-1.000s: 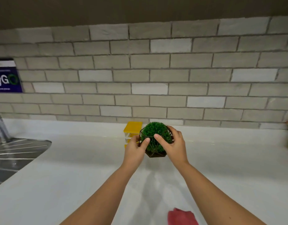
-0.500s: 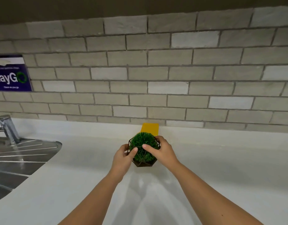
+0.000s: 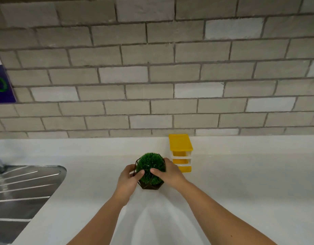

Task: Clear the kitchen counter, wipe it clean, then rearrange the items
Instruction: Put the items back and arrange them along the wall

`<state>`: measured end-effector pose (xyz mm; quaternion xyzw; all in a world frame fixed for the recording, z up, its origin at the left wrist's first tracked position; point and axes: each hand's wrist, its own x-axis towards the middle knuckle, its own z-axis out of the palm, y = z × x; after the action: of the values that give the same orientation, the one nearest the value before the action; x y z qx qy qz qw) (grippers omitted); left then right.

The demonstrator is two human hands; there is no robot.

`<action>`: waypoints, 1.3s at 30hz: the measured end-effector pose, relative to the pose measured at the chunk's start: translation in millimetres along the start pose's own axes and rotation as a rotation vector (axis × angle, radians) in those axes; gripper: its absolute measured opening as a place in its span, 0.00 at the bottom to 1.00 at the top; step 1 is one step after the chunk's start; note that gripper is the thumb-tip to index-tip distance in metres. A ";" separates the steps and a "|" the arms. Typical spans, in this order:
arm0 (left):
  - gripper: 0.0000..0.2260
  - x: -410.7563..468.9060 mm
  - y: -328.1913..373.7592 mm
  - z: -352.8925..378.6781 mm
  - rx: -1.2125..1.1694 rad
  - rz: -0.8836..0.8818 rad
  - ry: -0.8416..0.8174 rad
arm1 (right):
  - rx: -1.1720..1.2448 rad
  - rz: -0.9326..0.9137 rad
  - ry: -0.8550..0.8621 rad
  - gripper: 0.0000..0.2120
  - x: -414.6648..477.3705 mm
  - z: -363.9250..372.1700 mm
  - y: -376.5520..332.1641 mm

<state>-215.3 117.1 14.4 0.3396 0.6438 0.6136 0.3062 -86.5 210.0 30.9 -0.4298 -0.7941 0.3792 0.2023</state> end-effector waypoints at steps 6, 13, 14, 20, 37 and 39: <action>0.11 38.8 -11.5 -18.1 -0.009 0.049 -0.049 | -0.048 0.067 0.042 0.36 32.4 23.5 -9.6; 0.13 85.0 -27.9 -22.0 -0.065 0.048 -0.089 | -0.076 0.125 0.088 0.46 90.7 44.6 13.8; 0.12 89.7 -28.2 -22.4 -0.068 0.050 -0.092 | -0.082 0.124 0.094 0.46 92.3 43.8 8.4; 0.13 111.4 -33.6 -27.6 -0.055 0.035 -0.090 | -0.126 0.132 0.083 0.39 102.5 44.8 -9.4; 0.20 122.1 -26.5 -13.6 0.362 0.131 -0.008 | -0.155 0.099 0.000 0.34 105.9 34.1 -19.9; 0.23 118.8 -23.3 -11.3 0.412 0.141 0.023 | -0.149 0.074 0.029 0.33 100.3 27.5 -26.4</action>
<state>-295.1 206.7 -5.4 0.4322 0.7336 0.4929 0.1792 -173.2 273.1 33.6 -0.4780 -0.8008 0.3199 0.1670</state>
